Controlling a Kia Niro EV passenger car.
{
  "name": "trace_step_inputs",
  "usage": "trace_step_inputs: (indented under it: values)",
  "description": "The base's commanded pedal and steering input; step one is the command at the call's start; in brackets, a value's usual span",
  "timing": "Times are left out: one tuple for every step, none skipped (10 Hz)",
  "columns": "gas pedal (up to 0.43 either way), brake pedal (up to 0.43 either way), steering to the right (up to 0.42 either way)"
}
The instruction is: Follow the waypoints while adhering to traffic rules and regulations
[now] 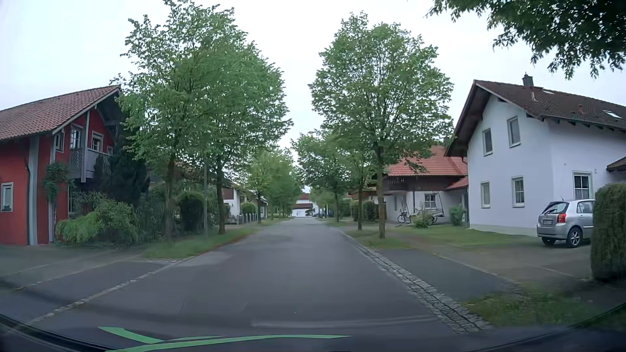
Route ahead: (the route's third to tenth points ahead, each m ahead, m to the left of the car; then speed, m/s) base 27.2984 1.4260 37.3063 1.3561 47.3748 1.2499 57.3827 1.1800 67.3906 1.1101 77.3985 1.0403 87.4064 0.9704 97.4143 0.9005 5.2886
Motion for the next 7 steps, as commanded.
trace_step_inputs:
  values:
    - [0.079,0.0,-0.005]
    - [0.079,0.0,-0.004]
    - [0.079,0.0,-0.005]
    - [0.079,0.0,-0.004]
    - [0.087,0.0,-0.005]
    - [0.087,0.0,-0.004]
    - [0.087,0.0,-0.004]
